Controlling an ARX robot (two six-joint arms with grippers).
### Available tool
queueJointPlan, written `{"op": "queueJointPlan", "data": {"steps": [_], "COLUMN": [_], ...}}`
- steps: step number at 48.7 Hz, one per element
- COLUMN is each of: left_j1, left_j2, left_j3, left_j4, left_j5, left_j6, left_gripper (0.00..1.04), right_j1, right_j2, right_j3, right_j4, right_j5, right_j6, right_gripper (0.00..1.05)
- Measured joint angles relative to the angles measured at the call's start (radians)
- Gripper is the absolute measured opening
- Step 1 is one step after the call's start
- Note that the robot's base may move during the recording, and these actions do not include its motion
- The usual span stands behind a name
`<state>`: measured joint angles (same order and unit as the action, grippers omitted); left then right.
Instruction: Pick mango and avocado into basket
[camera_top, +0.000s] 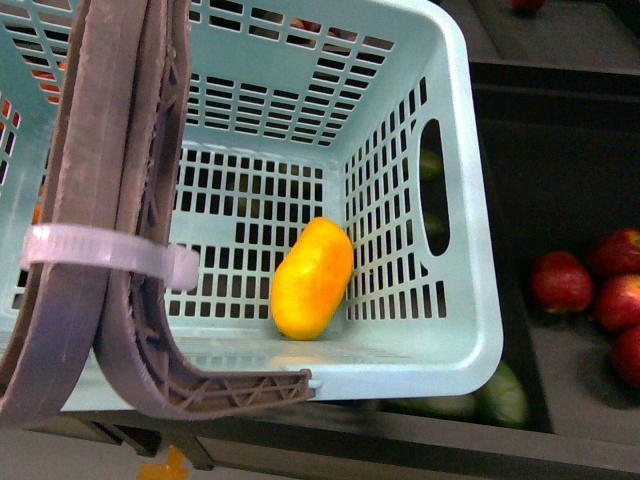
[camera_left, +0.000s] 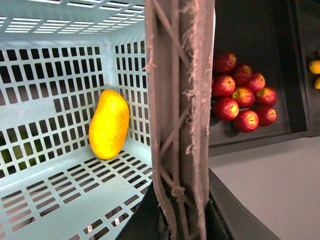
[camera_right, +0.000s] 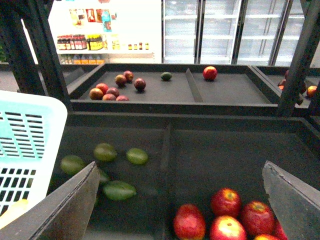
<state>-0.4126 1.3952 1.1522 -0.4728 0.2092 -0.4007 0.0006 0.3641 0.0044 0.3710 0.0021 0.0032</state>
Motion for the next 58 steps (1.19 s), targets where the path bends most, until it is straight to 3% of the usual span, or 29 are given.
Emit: {"op": "queueJointPlan", "data": {"steps": [49,51,55,58], "left_j1": [0.007,0.005,-0.002,-0.003], "left_j2": [0.0,0.0,0.0,0.0], "left_j3": [0.0,0.0,0.0,0.0], "left_j4": [0.0,0.0,0.001,0.001], "left_j5": [-0.006,0.003,0.014,0.019], "left_j6": [0.007,0.006,0.005,0.001], "left_gripper": [0.1,0.1,0.1,0.1], "right_j1": [-0.001,0.016,0.024,-0.04], "right_j2": [0.0,0.01,0.083,0.231], "right_j3": [0.0,0.0,0.002,0.024], "right_j4": [0.0,0.002,0.047,0.159], "right_j5": [-0.003,0.059,0.291,0.301], "right_j6": [0.0,0.022,0.127,0.178], "right_gripper": [0.97,0.97,0.97,0.97]}}
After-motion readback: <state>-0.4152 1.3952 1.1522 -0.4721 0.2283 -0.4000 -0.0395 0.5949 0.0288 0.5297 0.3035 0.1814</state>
